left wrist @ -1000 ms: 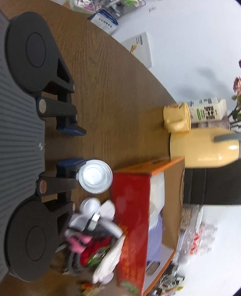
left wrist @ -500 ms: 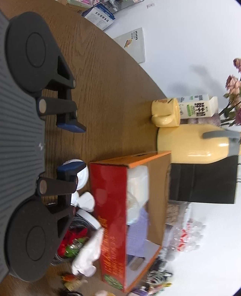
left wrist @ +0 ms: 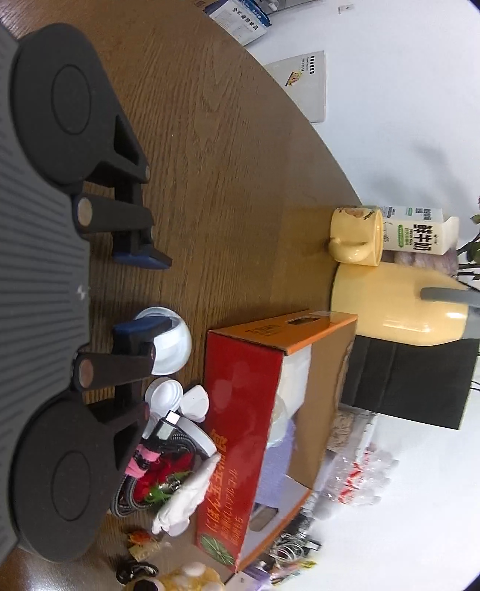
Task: Organize objects
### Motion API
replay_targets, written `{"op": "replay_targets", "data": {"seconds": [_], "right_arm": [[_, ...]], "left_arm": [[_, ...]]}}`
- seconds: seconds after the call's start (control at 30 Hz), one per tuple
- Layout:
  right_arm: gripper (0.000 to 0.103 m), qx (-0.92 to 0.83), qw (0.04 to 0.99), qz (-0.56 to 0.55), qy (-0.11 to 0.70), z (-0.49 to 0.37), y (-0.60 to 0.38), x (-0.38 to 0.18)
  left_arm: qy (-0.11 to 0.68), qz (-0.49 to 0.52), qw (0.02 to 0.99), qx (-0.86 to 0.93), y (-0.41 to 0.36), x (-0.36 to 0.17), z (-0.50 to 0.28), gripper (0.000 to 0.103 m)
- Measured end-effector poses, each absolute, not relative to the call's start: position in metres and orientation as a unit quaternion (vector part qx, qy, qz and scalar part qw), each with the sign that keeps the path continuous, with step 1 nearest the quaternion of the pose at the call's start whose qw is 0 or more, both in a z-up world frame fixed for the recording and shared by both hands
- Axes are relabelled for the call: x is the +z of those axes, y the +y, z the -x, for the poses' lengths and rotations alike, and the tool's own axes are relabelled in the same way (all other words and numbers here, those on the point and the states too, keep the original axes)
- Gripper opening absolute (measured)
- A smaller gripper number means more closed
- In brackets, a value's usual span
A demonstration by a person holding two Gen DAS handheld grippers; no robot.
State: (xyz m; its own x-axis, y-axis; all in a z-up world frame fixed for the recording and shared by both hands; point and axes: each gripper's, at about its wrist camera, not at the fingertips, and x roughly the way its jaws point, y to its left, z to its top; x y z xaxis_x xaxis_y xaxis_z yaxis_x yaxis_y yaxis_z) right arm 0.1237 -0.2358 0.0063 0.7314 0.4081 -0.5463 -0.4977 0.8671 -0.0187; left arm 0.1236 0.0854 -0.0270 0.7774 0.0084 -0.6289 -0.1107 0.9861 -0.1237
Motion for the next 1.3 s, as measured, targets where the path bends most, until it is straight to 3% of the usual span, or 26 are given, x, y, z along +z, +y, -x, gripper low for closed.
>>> {"op": "replay_targets", "data": {"seconds": [0.1, 0.53, 0.77, 1.07, 1.2, 1.27, 1.3], "right_arm": [[0.068, 0.244, 0.927, 0.082, 0.272, -0.123, -0.236, 0.007], [0.068, 0.245, 0.927, 0.081, 0.273, -0.121, -0.236, 0.007], [0.068, 0.247, 0.926, 0.08, 0.274, -0.12, -0.237, 0.006], [0.068, 0.248, 0.925, 0.08, 0.276, -0.12, -0.235, 0.005], [0.068, 0.248, 0.925, 0.08, 0.276, -0.12, -0.234, 0.004], [0.068, 0.249, 0.925, 0.08, 0.276, -0.12, -0.235, 0.005], [0.068, 0.249, 0.925, 0.08, 0.276, -0.12, -0.234, 0.004]], "left_arm": [[0.322, 0.062, 0.944, 0.021, 0.081, -0.021, -0.116, 0.014], [0.31, 0.031, 0.95, 0.028, 0.065, -0.014, -0.111, 0.016], [0.345, 0.014, 0.938, 0.029, 0.071, -0.033, -0.119, 0.007], [0.348, 0.015, 0.937, 0.02, 0.07, -0.032, -0.114, 0.007], [0.342, 0.012, 0.94, 0.019, 0.067, -0.026, -0.108, 0.01], [0.338, 0.012, 0.941, 0.023, 0.067, -0.023, -0.107, 0.02], [0.337, 0.013, 0.941, 0.026, 0.068, -0.022, -0.106, 0.038]]}}
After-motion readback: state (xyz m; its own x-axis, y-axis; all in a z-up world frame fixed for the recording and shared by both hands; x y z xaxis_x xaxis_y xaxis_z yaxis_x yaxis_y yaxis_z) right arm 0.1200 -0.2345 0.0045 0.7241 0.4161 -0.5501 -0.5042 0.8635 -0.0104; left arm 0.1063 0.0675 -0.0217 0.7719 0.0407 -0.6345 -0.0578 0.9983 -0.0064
